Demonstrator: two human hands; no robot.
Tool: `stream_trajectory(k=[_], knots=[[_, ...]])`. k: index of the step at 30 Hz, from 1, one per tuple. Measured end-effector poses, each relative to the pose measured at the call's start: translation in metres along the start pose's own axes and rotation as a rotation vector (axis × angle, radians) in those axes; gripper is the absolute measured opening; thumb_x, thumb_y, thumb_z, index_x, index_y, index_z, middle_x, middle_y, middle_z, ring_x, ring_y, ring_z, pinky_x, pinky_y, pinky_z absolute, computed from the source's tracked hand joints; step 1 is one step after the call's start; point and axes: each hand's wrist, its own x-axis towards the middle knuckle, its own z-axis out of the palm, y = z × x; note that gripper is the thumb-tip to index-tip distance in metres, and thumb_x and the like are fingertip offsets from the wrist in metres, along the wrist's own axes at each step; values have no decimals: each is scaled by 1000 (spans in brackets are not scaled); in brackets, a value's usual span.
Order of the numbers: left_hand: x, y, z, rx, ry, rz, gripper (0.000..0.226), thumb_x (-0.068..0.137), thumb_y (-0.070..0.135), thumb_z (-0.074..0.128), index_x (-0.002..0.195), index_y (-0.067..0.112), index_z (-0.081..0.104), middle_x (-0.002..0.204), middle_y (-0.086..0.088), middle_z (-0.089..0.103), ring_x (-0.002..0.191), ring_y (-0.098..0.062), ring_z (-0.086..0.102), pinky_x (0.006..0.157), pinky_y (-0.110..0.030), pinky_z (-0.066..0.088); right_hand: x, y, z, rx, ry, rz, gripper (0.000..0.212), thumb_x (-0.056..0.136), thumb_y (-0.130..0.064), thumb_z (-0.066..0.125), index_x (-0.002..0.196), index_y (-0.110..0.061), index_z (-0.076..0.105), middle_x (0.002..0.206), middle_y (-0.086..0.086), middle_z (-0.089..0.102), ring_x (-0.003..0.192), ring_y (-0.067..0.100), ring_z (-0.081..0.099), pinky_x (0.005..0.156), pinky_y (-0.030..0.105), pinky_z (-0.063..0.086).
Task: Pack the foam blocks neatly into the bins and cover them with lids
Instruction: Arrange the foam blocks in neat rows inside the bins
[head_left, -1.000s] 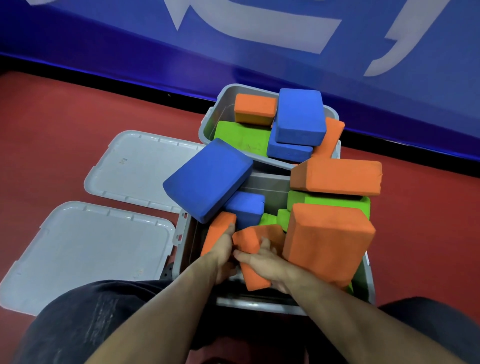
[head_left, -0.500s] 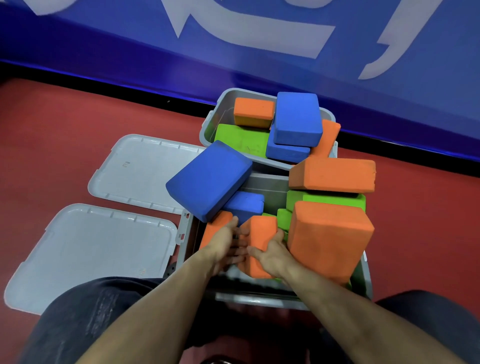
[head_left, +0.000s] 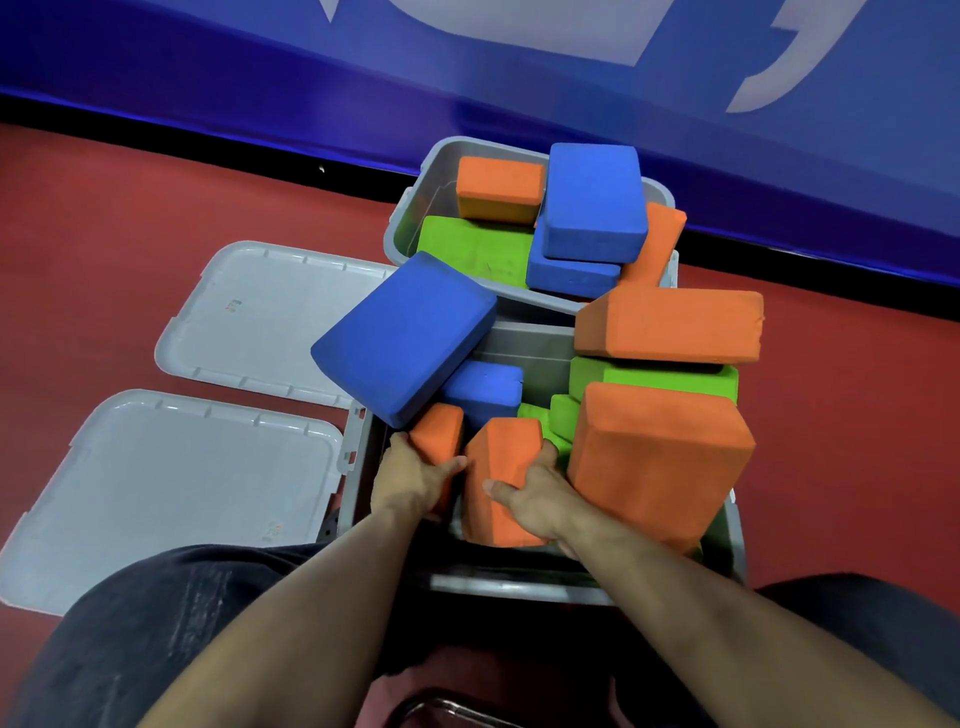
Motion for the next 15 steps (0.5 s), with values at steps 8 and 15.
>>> stream_trajectory(k=[8, 15], knots=[[15, -1, -6, 91, -83, -74, 91, 81, 36, 82, 147, 6, 27, 139, -17, 57, 127, -36, 56, 105, -40, 42, -2, 1, -2, 38, -6, 14, 110, 96, -44, 65, 157, -6, -19, 162, 15, 31, 146, 26, 36, 119, 32, 29], [18, 2, -3, 195, -122, -64, 84, 77, 52, 81, 136, 6, 45, 131, -14, 62, 120, -31, 60, 96, -37, 47, -7, 5, 3, 46, 13, 6, 106, 97, -44, 63, 158, -9, -17, 164, 12, 26, 147, 25, 32, 119, 31, 25]])
